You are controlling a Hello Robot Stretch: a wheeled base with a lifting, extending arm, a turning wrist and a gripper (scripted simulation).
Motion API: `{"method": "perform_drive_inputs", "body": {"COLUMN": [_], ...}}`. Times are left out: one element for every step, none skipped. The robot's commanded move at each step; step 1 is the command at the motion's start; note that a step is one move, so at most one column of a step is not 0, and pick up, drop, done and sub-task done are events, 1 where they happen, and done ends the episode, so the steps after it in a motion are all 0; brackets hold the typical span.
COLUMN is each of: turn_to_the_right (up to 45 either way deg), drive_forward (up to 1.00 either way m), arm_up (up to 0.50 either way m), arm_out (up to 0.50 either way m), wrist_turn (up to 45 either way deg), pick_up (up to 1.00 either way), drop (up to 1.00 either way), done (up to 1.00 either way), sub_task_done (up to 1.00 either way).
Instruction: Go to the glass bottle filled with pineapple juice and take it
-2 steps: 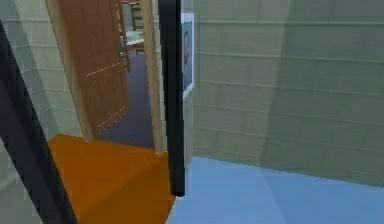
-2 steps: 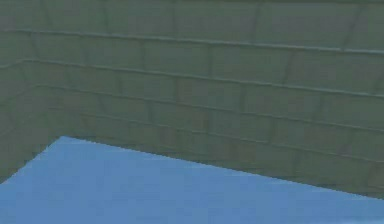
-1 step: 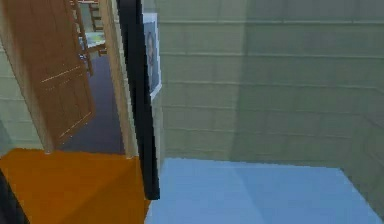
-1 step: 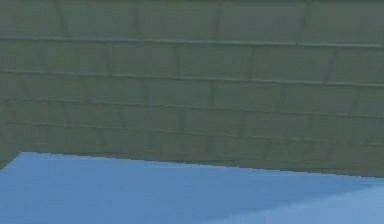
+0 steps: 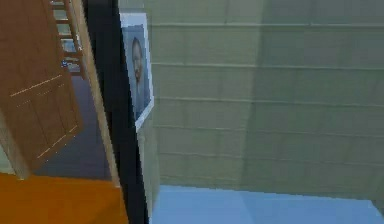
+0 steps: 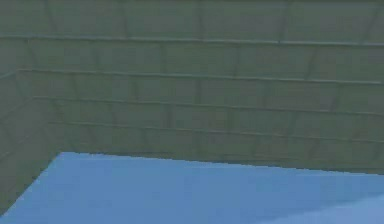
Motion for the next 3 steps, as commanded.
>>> {"method": "perform_drive_inputs", "body": {"turn_to_the_right": [-30.0, 0.0, -45.0], "drive_forward": [0.00, 0.60, 0.00], "arm_up": [0.00, 0.00, 0.00], "arm_out": [0.00, 0.00, 0.00], "wrist_turn": [0.0, 0.0, 0.0], "pick_up": [0.00, 0.00, 0.00], "drop": [0.00, 0.00, 0.00], "done": [0.00, 0.00, 0.00], "sub_task_done": [0.00, 0.00, 0.00]}}
